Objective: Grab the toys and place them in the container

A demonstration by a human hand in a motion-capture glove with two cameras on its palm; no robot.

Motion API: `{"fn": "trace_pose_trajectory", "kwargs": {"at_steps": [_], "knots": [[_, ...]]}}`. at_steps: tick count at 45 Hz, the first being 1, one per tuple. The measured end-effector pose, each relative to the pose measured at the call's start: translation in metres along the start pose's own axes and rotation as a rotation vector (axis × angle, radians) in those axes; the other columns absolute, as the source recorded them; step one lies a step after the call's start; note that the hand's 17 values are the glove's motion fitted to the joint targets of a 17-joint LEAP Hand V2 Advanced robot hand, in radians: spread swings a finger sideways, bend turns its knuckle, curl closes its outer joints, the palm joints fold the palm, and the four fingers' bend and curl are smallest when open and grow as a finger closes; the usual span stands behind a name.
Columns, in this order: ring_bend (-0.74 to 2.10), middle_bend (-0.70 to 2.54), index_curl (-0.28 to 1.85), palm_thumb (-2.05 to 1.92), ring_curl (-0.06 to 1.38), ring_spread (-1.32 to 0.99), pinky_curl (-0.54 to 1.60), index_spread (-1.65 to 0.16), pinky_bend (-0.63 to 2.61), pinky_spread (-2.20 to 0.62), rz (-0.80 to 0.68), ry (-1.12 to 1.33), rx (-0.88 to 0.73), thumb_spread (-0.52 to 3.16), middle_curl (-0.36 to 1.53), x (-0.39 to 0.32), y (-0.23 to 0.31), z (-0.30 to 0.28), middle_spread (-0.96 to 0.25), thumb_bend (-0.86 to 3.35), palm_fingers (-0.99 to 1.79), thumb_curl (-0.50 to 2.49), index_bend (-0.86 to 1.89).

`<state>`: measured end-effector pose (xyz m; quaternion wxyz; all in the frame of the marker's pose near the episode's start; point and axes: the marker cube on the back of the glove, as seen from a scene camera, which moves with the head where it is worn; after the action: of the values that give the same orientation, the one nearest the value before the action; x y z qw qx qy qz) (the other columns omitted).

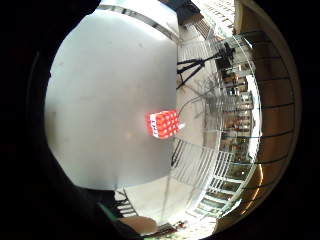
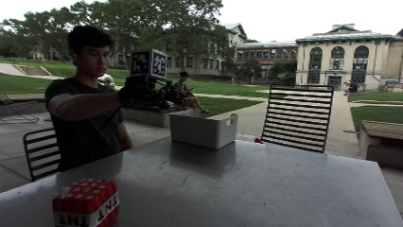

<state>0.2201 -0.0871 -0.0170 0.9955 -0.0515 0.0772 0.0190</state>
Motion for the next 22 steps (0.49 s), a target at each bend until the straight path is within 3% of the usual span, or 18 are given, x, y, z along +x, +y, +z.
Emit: {"fn": "trace_pose_trajectory", "kwargs": {"at_steps": [22], "knots": [[0.14,0.17,0.24,-0.13,0.20,-0.15,0.30,-0.33,0.72,0.01,0.276,-0.141,-0.096,0.96,0.44,0.211,0.053,0.159,-0.08,-0.10,-0.14,0.16,0.12]]}}
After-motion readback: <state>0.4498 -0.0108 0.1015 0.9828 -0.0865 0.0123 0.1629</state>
